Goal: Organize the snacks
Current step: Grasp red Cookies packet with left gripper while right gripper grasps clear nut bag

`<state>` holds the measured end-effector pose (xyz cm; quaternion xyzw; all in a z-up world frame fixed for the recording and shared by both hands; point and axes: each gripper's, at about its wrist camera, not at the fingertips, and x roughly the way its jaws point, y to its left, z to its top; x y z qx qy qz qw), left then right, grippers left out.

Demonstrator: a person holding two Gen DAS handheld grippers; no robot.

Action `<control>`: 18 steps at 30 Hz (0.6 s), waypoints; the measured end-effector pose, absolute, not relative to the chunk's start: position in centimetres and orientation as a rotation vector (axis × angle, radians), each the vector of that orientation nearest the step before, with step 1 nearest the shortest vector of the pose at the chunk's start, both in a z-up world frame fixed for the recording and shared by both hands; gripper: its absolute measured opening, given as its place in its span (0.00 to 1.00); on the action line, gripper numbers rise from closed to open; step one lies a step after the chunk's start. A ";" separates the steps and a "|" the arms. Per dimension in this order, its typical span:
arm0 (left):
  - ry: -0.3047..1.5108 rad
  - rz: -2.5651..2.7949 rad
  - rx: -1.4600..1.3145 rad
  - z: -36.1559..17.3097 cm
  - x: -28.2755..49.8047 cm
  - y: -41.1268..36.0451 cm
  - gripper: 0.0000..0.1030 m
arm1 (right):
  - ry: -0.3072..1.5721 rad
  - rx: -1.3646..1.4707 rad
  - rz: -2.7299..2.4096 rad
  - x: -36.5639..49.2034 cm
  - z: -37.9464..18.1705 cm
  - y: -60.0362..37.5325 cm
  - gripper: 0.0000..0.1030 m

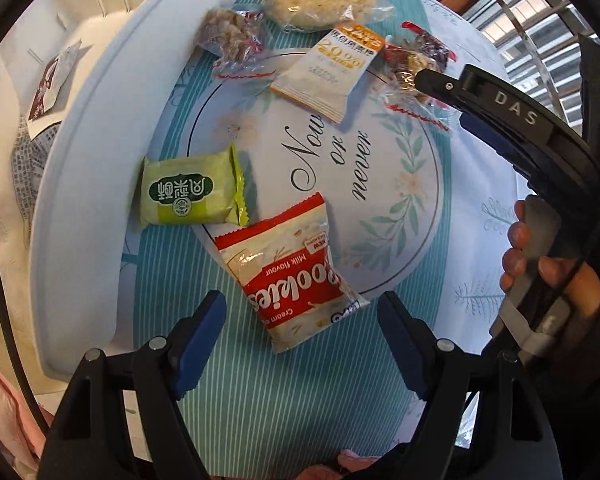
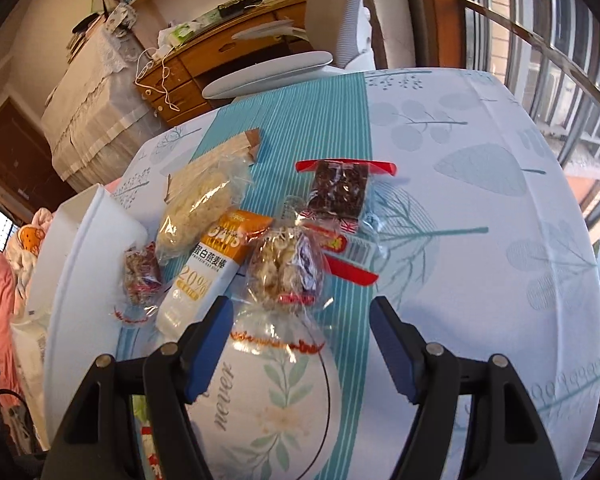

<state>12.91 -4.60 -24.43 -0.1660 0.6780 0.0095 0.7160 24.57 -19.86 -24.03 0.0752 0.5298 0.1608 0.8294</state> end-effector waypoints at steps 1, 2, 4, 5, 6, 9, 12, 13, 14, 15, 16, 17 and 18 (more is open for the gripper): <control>1.501 0.025 -0.371 -24.6 13.0 -4.7 0.75 | 1.121 0.150 0.342 24.7 -24.2 -19.7 0.69; 1.504 0.028 -0.371 -24.8 13.1 -4.9 0.75 | 1.115 0.139 0.344 24.8 -24.3 -19.4 0.69; 1.509 0.036 -0.370 -25.2 13.4 -5.0 0.72 | 1.102 0.114 0.351 25.0 -24.6 -19.1 0.69; 1.510 0.037 -0.368 -25.3 13.5 -5.1 0.70 | 1.099 0.101 0.355 25.1 -24.7 -18.9 0.68; 1.514 0.038 -0.364 -25.5 13.5 -5.2 0.70 | 1.097 0.091 0.360 25.1 -24.9 -18.7 0.66; 1.527 0.041 -0.366 -26.0 13.7 -5.4 0.66 | 1.098 0.056 0.375 25.3 -25.3 -18.0 0.61; 1.548 0.049 -0.370 -26.8 13.7 -5.6 0.62 | 1.092 0.034 0.397 25.3 -25.5 -17.5 0.54; 1.552 0.046 -0.376 -27.2 13.9 -5.8 0.62 | 1.094 0.025 0.403 25.3 -25.6 -17.3 0.51; 1.556 0.042 -0.383 -27.4 13.9 -5.9 0.60 | 1.100 0.016 0.409 25.4 -25.8 -17.1 0.47; 1.558 0.041 -0.385 -27.5 13.8 -5.9 0.59 | 1.098 0.007 0.414 25.5 -25.9 -16.9 0.45; 1.557 0.042 -0.385 -27.6 13.6 -5.9 0.58 | 1.087 -0.004 0.426 25.5 -25.8 -16.7 0.42; 1.554 0.045 -0.384 -27.6 13.6 -5.9 0.56 | 1.088 -0.010 0.431 25.5 -25.8 -16.5 0.42; 1.549 0.048 -0.383 -27.6 13.5 -6.0 0.55 | 1.090 -0.012 0.434 25.6 -25.8 -16.5 0.41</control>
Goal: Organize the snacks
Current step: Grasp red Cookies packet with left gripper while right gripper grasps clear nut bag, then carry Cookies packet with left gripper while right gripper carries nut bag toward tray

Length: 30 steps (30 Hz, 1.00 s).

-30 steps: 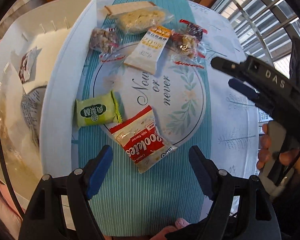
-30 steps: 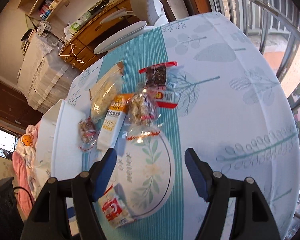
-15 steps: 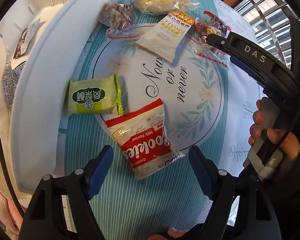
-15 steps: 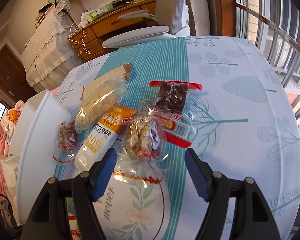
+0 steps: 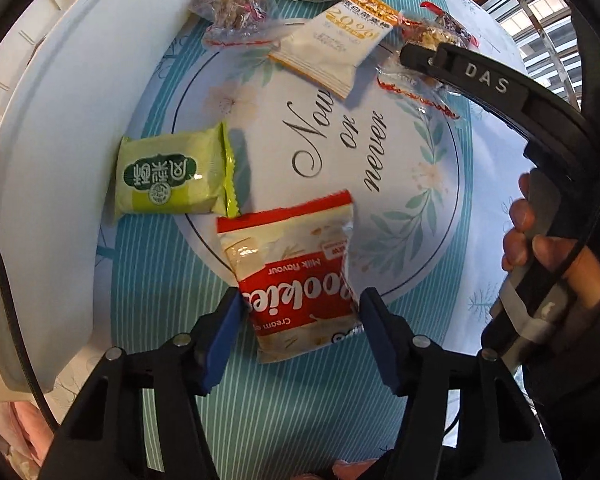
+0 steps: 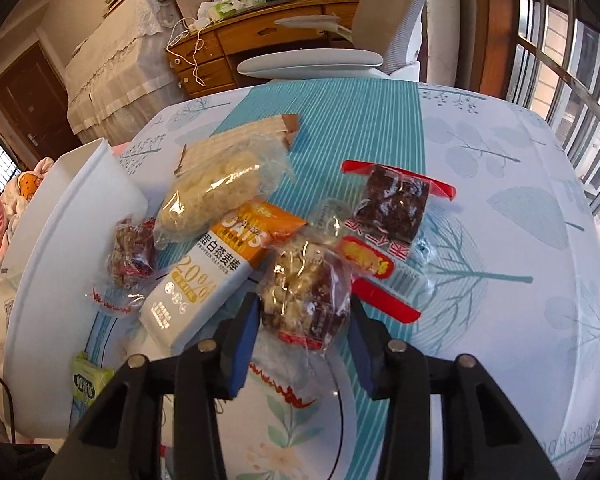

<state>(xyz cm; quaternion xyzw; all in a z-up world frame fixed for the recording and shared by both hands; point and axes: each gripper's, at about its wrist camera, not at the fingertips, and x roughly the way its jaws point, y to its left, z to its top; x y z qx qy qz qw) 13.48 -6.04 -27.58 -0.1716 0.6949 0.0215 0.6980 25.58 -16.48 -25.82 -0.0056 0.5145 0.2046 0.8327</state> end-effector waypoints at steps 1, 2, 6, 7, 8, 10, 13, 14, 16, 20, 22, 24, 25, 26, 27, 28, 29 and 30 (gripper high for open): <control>1.545 0.048 -0.382 -27.6 13.5 -6.1 0.53 | 1.094 -0.008 0.435 25.6 -25.8 -16.5 0.41; 1.542 0.049 -0.383 -27.6 13.6 -6.1 0.51 | 1.100 -0.002 0.439 25.6 -25.8 -16.6 0.41; 1.523 0.055 -0.404 -27.7 14.4 -5.5 0.46 | 1.127 0.002 0.437 25.3 -25.7 -16.9 0.41; 1.522 0.055 -0.413 -27.7 14.6 -5.2 0.44 | 1.134 0.005 0.437 25.1 -25.7 -17.1 0.41; 1.519 0.054 -0.424 -27.7 14.7 -4.9 0.44 | 1.139 0.009 0.438 24.9 -25.6 -17.2 0.41; 1.518 0.049 -0.446 -27.8 14.8 -4.2 0.43 | 1.147 0.010 0.435 24.4 -25.5 -17.6 0.41; 1.518 0.041 -0.455 -27.7 15.0 -4.1 0.42 | 1.167 0.019 0.423 23.7 -25.5 -18.2 0.41; 1.519 0.038 -0.454 -27.7 15.2 -4.1 0.42 | 1.176 0.025 0.418 23.4 -25.5 -18.4 0.41; 1.517 0.031 -0.451 -27.2 14.6 -3.7 0.41 | 1.190 0.027 0.408 22.9 -25.4 -18.9 0.41; 1.494 0.011 -0.426 -26.2 15.0 -3.5 0.41 | 1.218 0.036 0.386 21.8 -25.1 -19.8 0.41; 1.472 0.001 -0.415 -25.5 15.4 -3.3 0.41 | 1.229 0.042 0.379 21.1 -24.9 -20.3 0.41; 1.445 -0.010 -0.404 -24.3 15.5 -3.1 0.40 | 1.234 0.044 0.370 20.4 -24.6 -20.7 0.41; 1.435 -0.016 -0.402 -23.8 15.5 -3.1 0.40 | 1.236 0.048 0.365 20.1 -24.3 -20.8 0.41; 1.424 -0.023 -0.397 -23.2 15.5 -2.8 0.40 | 1.237 0.054 0.361 19.8 -24.0 -20.9 0.41; 1.410 -0.031 -0.390 -22.7 15.5 -2.7 0.40 | 1.239 0.059 0.357 19.6 -23.8 -21.0 0.41; 1.401 -0.039 -0.387 -22.2 15.6 -2.6 0.41 | 1.240 0.065 0.354 19.3 -23.5 -21.0 0.41; 1.394 -0.051 -0.382 -21.8 15.6 -2.5 0.41 | 1.241 0.071 0.352 19.0 -23.2 -21.1 0.41; 1.388 -0.065 -0.376 -21.2 15.7 -2.4 0.41 | 1.240 0.076 0.351 18.7 -22.8 -21.1 0.41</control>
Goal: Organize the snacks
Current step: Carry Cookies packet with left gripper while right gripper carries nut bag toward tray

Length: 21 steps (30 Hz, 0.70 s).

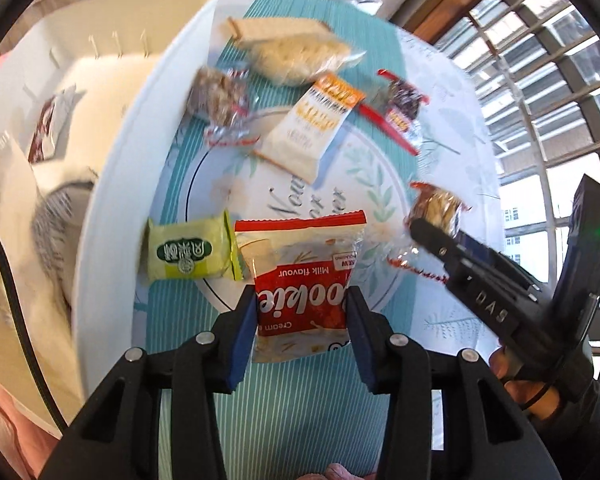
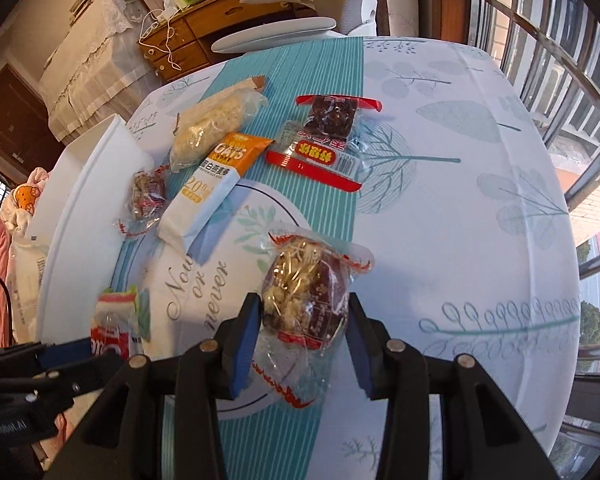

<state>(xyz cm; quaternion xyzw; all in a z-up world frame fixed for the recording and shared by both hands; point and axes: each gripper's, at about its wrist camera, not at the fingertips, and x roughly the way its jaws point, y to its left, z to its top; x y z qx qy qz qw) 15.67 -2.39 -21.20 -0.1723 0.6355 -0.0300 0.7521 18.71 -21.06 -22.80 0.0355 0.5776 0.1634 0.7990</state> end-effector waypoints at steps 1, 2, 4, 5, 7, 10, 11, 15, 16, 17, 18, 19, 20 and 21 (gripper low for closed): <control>1.375 -0.078 -0.369 -20.7 15.6 -2.3 0.41 | 1.237 0.079 0.351 18.5 -22.5 -21.0 0.41; 1.361 -0.089 -0.361 -20.1 15.5 -2.3 0.41 | 1.231 0.084 0.351 18.1 -22.1 -20.9 0.41; 1.333 -0.103 -0.338 -18.7 15.2 -2.1 0.41 | 1.220 0.093 0.352 17.4 -21.2 -20.7 0.41; 1.321 -0.114 -0.328 -17.8 14.8 -2.0 0.41 | 1.214 0.097 0.353 17.0 -20.8 -20.5 0.41; 1.299 -0.149 -0.310 -16.4 14.6 -1.7 0.41 | 1.203 0.104 0.353 16.4 -19.9 -20.1 0.41; 1.255 -0.189 -0.279 -14.3 13.9 -0.9 0.41 | 1.184 0.122 0.350 15.3 -18.6 -19.1 0.41; 1.242 -0.196 -0.273 -13.6 13.6 -0.5 0.41 | 1.177 0.130 0.348 14.9 -18.0 -18.6 0.41; 1.181 -0.227 -0.240 -10.7 12.4 1.9 0.41 | 1.144 0.161 0.359 13.3 -15.8 -16.6 0.41; 1.172 -0.230 -0.236 -10.3 12.2 2.4 0.41 | 1.138 0.166 0.364 13.1 -15.4 -16.1 0.41; 1.161 -0.236 -0.237 -9.9 12.0 3.0 0.41 | 1.129 0.171 0.369 12.8 -14.9 -15.5 0.41; 1.149 -0.242 -0.238 -9.4 11.7 3.9 0.41 | 1.122 0.174 0.373 12.5 -14.5 -15.0 0.41; 1.139 -0.245 -0.239 -9.0 11.4 4.7 0.41 | 1.112 0.178 0.379 12.2 -13.9 -14.3 0.41; 1.132 -0.246 -0.240 -8.8 11.2 5.4 0.41 | 1.104 0.179 0.384 12.0 -13.5 -13.7 0.41; 1.126 -0.247 -0.242 -8.6 11.1 6.0 0.41 | 1.094 0.179 0.391 11.7 -13.1 -13.2 0.41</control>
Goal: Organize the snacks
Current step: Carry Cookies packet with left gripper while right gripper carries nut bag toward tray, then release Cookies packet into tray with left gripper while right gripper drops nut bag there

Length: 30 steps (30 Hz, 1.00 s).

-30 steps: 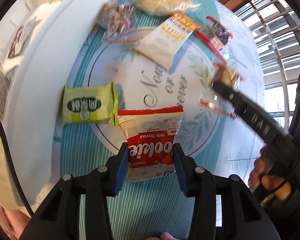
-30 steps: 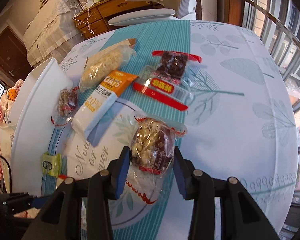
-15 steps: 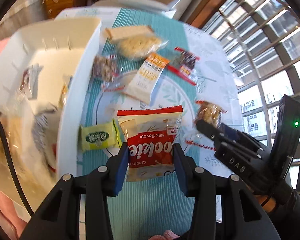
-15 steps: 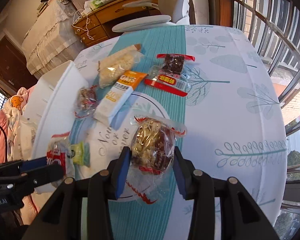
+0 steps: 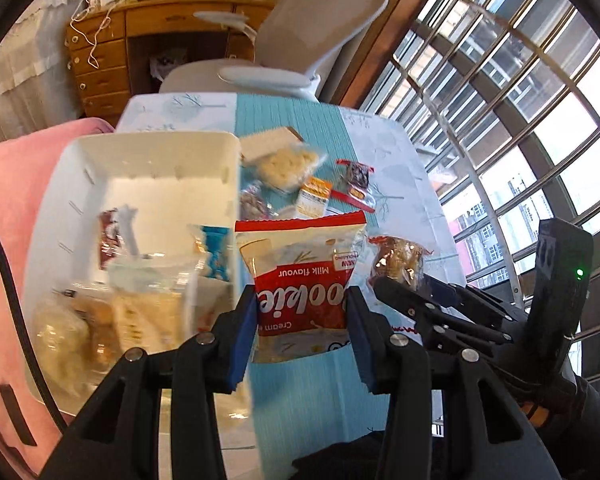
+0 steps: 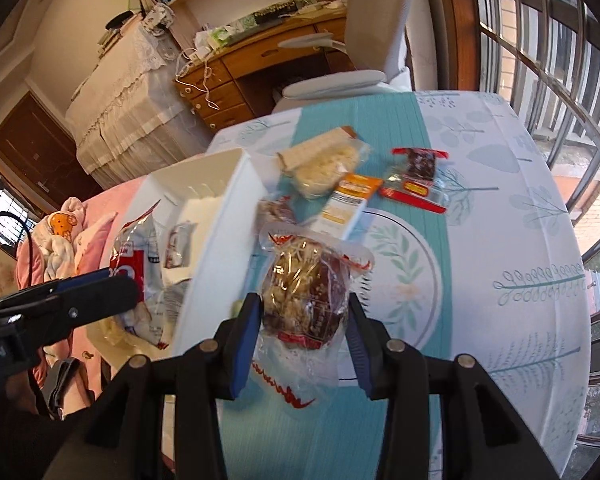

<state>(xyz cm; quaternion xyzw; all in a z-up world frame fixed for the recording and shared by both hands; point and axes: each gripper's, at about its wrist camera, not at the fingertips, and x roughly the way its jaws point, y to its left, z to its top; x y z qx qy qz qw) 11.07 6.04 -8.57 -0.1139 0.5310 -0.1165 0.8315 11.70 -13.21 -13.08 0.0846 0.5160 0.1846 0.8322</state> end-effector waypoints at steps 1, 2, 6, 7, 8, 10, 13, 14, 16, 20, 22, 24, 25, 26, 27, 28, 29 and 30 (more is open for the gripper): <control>1.119 -0.247 -0.243 -8.2 10.8 6.9 0.41 | 1.083 0.179 0.397 11.4 -12.6 -12.6 0.41; 1.115 -0.248 -0.246 -8.1 10.6 7.6 0.41 | 1.071 0.181 0.403 11.2 -12.3 -11.9 0.41; 1.116 -0.247 -0.257 -7.7 10.1 10.6 0.41 | 1.031 0.183 0.425 10.3 -10.8 -9.7 0.41; 1.115 -0.248 -0.259 -7.7 10.0 11.3 0.41 | 1.022 0.182 0.430 10.0 -10.6 -9.2 0.41; 1.115 -0.250 -0.262 -7.6 9.8 12.1 0.41 | 1.014 0.183 0.437 9.8 -10.3 -8.6 0.41; 1.118 -0.254 -0.261 -7.6 9.5 13.3 0.41 | 1.002 0.183 0.449 9.3 -9.9 -7.5 0.41; 1.125 -0.252 -0.251 -7.7 9.0 15.3 0.41 | 0.992 0.183 0.458 8.7 -9.6 -5.8 0.41; 1.129 -0.251 -0.249 -7.7 9.0 15.7 0.41 | 0.989 0.186 0.463 8.4 -9.5 -5.2 0.41; 1.133 -0.253 -0.251 -7.8 8.7 17.0 0.41 | 0.985 0.195 0.476 8.0 -9.5 -4.2 0.41; 1.155 -0.267 -0.252 -8.4 8.0 19.4 0.41 | 0.980 0.213 0.503 7.1 -9.6 -2.0 0.41; 1.176 -0.270 -0.250 -8.9 7.8 20.4 0.41 | 0.980 0.217 0.514 6.6 -9.7 -1.0 0.41; 1.192 -0.268 -0.254 -9.3 7.6 21.3 0.41 | 0.987 0.218 0.524 6.2 -9.9 0.0 0.41; 1.198 -0.267 -0.259 -9.5 7.6 21.6 0.41 | 0.994 0.215 0.531 6.0 -10.0 0.5 0.41; 1.203 -0.266 -0.265 -9.7 7.5 22.1 0.41 | 1.001 0.210 0.535 5.9 -10.1 1.0 0.41; 1.207 -0.265 -0.270 -9.9 7.4 22.6 0.41 | 1.007 0.203 0.540 5.8 -10.3 1.4 0.41; 1.212 -0.265 -0.272 -10.0 7.4 23.0 0.41 | 1.013 0.194 0.543 5.6 -10.4 1.9 0.41; 1.217 -0.261 -0.274 -10.3 7.3 23.4 0.41 | 1.019 0.185 0.545 5.5 -10.5 2.3 0.41; 1.222 -0.258 -0.276 -10.4 7.1 23.8 0.41 | 1.024 0.177 0.545 5.4 -10.7 2.6 0.41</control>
